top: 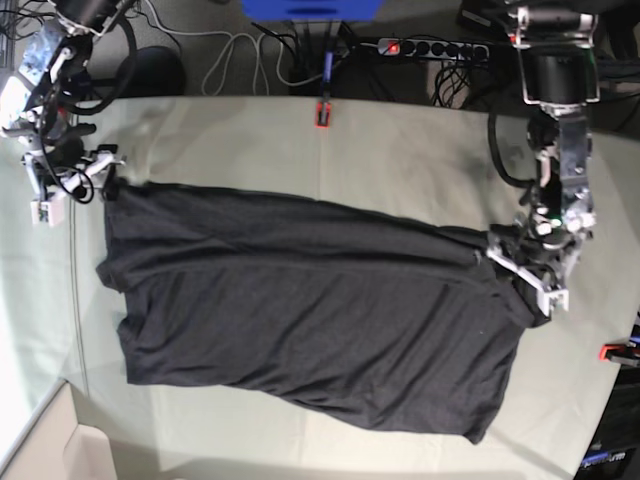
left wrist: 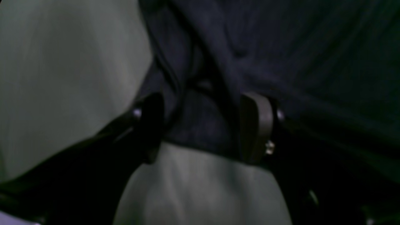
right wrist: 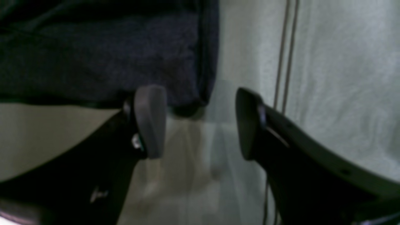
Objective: Layout the t-shirt on the table in an organized manner, then fold the t-shirt properly
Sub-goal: 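Grasp the t-shirt edge corners with both grippers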
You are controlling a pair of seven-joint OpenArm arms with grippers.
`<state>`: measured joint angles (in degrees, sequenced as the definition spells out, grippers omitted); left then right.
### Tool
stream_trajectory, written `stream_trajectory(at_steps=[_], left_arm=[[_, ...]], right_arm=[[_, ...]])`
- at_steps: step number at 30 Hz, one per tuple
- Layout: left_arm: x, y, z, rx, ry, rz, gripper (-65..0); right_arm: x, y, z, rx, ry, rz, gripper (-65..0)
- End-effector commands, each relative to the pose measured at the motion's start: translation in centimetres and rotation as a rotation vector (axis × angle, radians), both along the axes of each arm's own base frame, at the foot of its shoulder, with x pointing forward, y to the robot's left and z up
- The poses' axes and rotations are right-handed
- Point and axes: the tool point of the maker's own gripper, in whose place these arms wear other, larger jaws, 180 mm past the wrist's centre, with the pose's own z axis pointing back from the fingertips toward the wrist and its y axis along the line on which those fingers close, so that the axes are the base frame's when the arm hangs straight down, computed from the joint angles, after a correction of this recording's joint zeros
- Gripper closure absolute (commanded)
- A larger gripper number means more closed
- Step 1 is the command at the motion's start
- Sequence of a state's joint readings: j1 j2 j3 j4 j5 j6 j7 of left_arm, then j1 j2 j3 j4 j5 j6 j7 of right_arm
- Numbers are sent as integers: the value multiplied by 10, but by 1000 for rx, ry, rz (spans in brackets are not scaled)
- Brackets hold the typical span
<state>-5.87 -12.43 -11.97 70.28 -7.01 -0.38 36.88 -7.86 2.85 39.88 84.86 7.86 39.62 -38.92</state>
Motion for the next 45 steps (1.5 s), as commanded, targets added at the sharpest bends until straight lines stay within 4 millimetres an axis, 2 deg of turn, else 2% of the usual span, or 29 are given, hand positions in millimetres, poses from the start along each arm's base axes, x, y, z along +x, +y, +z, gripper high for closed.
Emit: stream_trajectory(at_steps=[1,18,21,25,27,36,42,45], left_arm=[[19,7,20,29,-74,1,-368],[18,16,21,48,-80,8,-367],[17,28,24,73,-76,11,-367],[16,31,25,81,-74,10,-367],[14,39,25,98,-70,13,-367],[16,38,26,97,-72,12,-366],[4,43,4,86,-8,28,-365],[2,43,1,84,1,31,-359]], right_arm=[[9,-5,12,-12,-47,4,-358],[9,-3,11,-10,-48,6,-358],[10,-3,12,-10,-49,6,-358],[11,-3,12,-10,-51,6,-358],[10,-3,11,-7,-50,5,-358],[12,3,10,5,-53,6,-358],[12,4,10,7,-53,6,-358],[12,4,10,7,-53,6,-358]])
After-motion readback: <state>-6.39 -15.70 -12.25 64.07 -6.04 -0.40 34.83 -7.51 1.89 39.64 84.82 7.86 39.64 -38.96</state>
